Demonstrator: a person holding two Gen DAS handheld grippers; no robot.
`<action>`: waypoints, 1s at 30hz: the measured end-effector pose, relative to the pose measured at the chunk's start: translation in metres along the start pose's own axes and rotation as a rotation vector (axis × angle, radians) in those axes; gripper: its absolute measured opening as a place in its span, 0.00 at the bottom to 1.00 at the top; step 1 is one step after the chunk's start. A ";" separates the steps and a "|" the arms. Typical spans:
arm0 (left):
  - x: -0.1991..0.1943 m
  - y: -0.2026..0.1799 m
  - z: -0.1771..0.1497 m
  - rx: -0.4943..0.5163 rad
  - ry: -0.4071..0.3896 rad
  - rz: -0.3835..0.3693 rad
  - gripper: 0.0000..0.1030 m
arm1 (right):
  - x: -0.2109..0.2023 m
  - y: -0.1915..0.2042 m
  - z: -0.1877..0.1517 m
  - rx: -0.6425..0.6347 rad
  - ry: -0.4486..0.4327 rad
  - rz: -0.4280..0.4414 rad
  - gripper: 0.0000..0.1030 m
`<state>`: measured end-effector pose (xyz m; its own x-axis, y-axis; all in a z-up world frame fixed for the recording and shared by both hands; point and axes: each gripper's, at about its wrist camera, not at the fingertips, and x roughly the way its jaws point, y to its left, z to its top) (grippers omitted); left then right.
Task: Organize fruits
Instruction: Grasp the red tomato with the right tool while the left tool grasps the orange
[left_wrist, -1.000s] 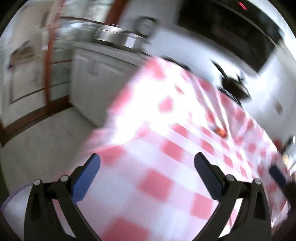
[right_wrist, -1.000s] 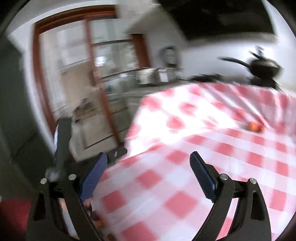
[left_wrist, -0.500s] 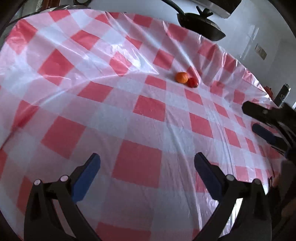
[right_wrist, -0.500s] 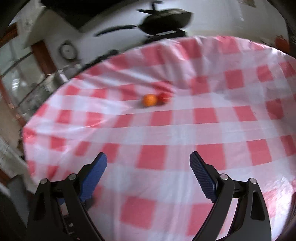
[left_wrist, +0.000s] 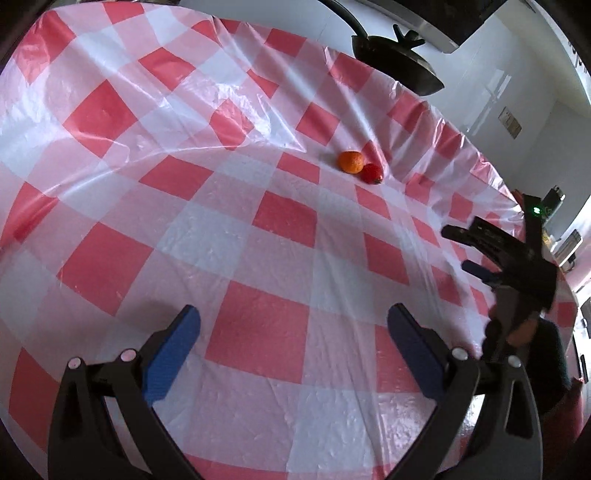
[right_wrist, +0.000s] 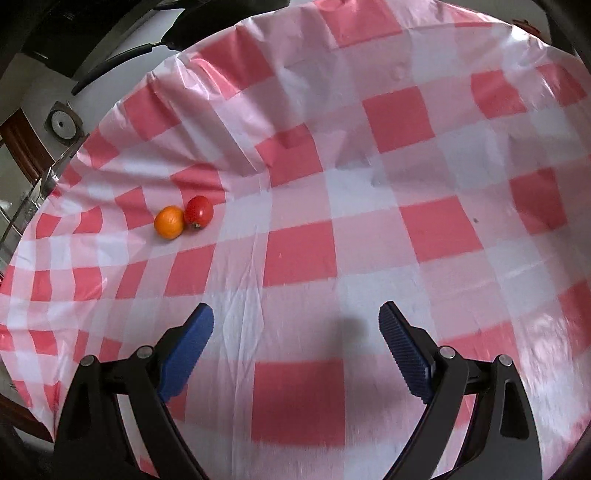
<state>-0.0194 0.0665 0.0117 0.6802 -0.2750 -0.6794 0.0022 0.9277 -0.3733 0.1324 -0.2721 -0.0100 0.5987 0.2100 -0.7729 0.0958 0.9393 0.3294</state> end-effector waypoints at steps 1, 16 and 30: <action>0.000 0.000 0.000 0.000 -0.001 -0.005 0.98 | 0.003 0.003 0.002 -0.011 -0.003 -0.003 0.86; -0.001 -0.004 -0.003 0.030 0.005 -0.065 0.99 | 0.090 0.115 0.052 -0.334 0.017 -0.069 0.69; 0.053 -0.023 0.044 0.099 0.140 -0.008 0.99 | 0.051 0.074 0.055 -0.176 -0.030 0.084 0.32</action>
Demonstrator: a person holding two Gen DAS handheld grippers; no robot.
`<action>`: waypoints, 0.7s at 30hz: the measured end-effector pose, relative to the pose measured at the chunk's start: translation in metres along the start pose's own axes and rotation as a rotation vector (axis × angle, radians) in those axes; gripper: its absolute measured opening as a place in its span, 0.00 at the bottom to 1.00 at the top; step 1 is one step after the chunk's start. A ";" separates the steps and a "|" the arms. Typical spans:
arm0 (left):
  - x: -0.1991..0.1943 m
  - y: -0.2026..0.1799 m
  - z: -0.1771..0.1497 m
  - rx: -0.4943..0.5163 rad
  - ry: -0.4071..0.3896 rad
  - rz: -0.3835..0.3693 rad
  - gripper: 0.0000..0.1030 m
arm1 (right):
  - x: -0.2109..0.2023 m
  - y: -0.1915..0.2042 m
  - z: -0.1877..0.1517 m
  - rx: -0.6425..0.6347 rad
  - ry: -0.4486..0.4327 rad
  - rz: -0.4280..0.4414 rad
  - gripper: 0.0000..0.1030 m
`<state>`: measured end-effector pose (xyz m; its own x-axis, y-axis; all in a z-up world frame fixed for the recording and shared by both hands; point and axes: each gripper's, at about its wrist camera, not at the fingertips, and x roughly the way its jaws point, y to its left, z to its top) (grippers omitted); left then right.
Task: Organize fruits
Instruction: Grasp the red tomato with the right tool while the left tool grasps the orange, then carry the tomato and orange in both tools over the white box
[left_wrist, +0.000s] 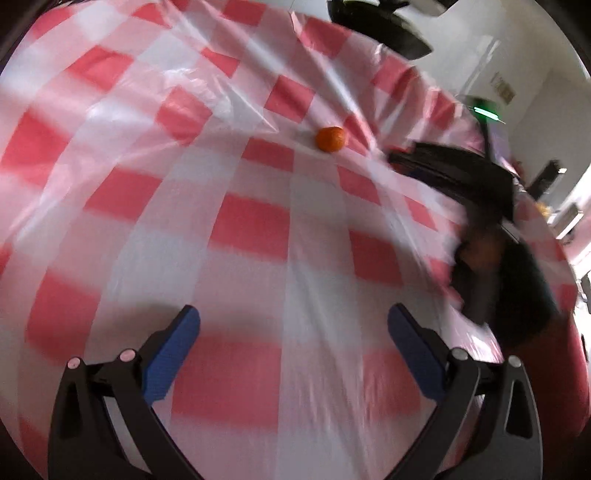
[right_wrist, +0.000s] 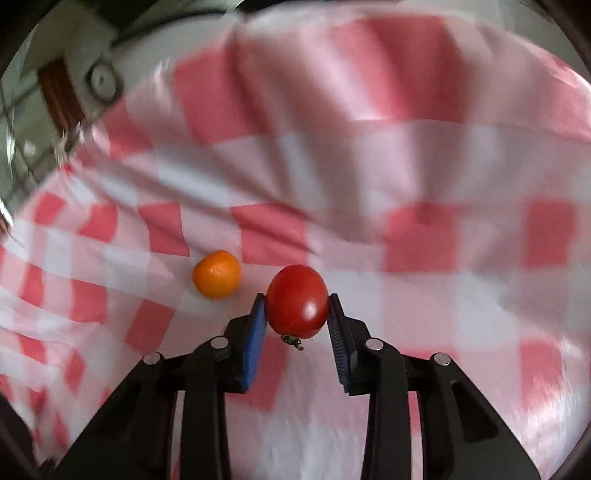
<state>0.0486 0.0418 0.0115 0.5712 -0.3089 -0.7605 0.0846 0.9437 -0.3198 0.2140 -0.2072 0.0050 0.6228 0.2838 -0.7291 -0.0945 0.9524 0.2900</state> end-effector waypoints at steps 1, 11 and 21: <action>0.010 -0.004 0.014 0.012 -0.007 0.008 0.99 | -0.009 -0.006 -0.004 0.022 -0.010 0.003 0.32; 0.139 -0.072 0.146 0.144 -0.012 0.140 0.94 | -0.072 -0.056 -0.044 0.138 -0.056 0.036 0.32; 0.144 -0.088 0.138 0.285 -0.061 0.272 0.38 | -0.059 -0.048 -0.061 0.128 -0.036 0.073 0.32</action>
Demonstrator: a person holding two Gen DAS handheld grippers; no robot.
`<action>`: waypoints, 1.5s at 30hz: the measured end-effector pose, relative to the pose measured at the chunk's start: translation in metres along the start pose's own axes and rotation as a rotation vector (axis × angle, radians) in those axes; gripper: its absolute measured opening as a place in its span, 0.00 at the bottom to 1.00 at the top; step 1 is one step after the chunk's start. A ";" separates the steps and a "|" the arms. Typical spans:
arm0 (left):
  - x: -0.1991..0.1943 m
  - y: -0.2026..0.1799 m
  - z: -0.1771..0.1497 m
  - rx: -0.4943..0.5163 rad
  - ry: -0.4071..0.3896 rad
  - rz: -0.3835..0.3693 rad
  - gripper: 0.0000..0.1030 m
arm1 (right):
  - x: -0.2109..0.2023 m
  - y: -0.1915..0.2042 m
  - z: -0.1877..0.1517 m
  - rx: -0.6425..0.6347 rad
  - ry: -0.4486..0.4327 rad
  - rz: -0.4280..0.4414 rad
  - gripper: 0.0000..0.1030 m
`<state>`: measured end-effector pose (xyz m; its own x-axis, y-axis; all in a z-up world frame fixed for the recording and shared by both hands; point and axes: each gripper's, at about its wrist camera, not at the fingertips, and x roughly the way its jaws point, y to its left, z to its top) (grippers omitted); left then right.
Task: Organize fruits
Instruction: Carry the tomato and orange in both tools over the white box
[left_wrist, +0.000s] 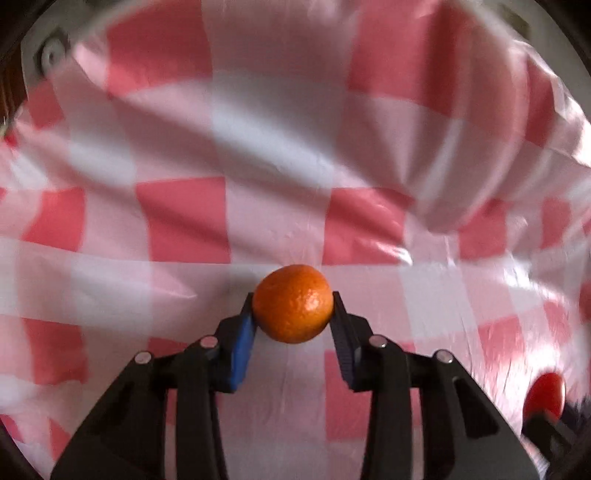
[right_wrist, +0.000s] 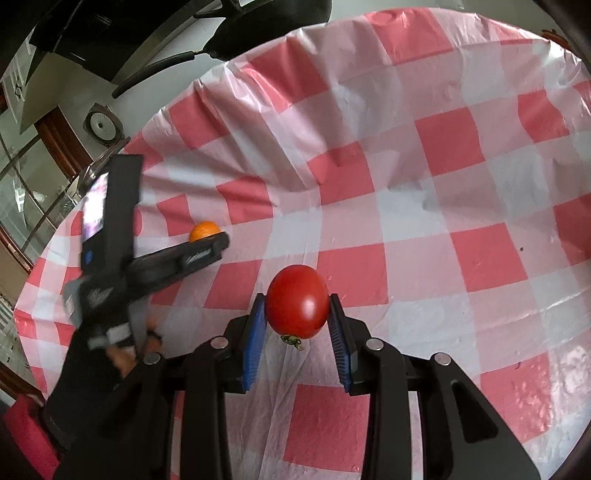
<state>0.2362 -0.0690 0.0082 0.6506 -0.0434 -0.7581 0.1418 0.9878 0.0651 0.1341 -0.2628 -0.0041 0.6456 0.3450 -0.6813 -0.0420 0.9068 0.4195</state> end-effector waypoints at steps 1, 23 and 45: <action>-0.008 0.002 -0.005 0.002 -0.017 -0.001 0.38 | 0.002 -0.001 -0.002 0.003 0.003 -0.001 0.32; -0.217 0.064 -0.190 -0.097 -0.135 -0.051 0.38 | -0.065 0.088 -0.066 -0.181 0.006 0.149 0.32; -0.320 0.168 -0.343 -0.357 -0.092 0.118 0.38 | -0.124 0.235 -0.216 -0.584 0.106 0.409 0.32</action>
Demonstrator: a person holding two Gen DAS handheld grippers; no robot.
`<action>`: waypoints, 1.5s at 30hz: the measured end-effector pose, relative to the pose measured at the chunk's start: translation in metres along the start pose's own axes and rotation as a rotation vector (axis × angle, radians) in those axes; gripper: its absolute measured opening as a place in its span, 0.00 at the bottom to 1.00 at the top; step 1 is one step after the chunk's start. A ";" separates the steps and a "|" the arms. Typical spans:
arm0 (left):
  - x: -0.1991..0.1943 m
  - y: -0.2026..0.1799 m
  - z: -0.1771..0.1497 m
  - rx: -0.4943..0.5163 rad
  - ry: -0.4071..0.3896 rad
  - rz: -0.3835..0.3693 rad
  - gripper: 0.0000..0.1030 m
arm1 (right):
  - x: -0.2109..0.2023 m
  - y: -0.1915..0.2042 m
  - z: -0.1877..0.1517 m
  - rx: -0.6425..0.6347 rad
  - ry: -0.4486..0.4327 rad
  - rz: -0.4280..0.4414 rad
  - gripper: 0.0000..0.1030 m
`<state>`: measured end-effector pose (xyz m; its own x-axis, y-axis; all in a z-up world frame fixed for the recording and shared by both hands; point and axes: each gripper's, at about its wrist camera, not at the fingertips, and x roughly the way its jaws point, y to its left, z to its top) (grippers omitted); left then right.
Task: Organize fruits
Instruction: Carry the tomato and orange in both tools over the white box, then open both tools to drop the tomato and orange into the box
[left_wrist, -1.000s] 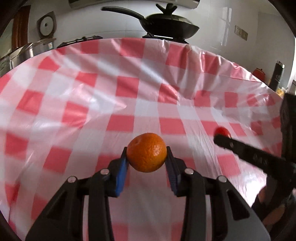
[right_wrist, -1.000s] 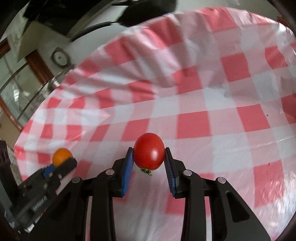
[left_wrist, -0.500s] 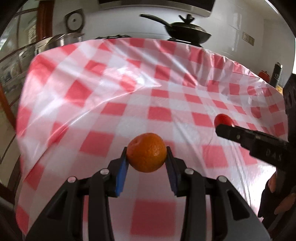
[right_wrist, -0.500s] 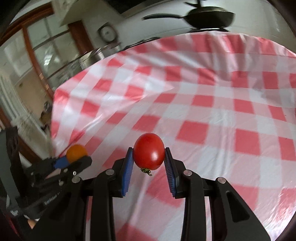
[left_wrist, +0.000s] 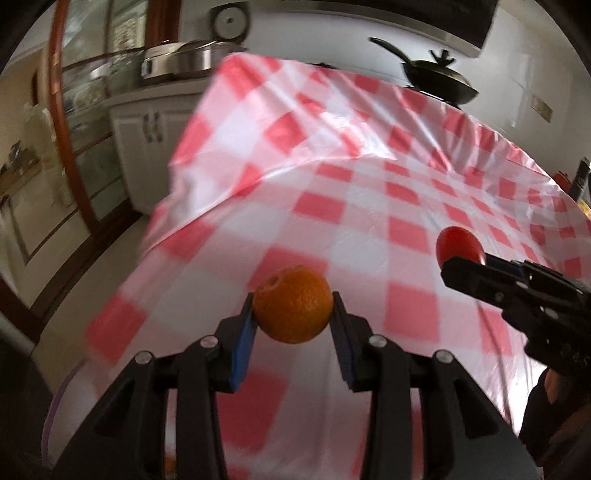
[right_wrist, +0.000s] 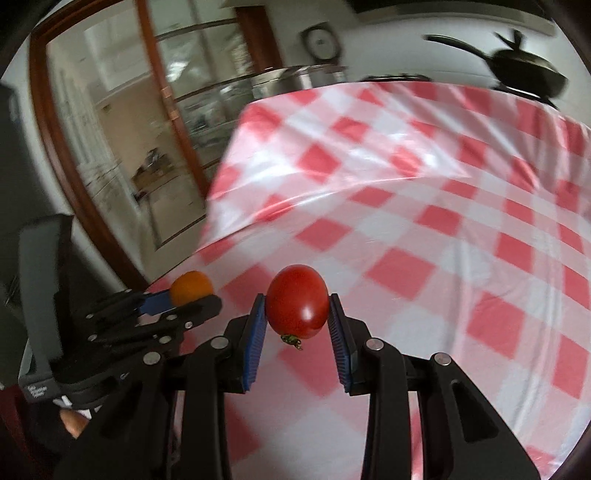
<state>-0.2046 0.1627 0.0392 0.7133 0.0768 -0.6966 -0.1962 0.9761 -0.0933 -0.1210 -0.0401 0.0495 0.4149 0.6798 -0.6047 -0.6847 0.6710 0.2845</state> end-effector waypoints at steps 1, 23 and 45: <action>-0.005 0.007 -0.006 -0.010 0.002 0.012 0.38 | 0.002 0.012 -0.003 -0.024 0.007 0.022 0.32; -0.086 0.148 -0.137 -0.290 0.098 0.282 0.38 | 0.027 0.213 -0.099 -0.557 0.160 0.328 0.32; -0.033 0.202 -0.260 -0.478 0.357 0.401 0.38 | 0.146 0.252 -0.204 -0.733 0.538 0.360 0.32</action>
<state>-0.4429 0.3049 -0.1417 0.2773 0.2597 -0.9250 -0.7284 0.6846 -0.0261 -0.3551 0.1678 -0.1192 -0.0959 0.4601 -0.8827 -0.9951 -0.0243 0.0954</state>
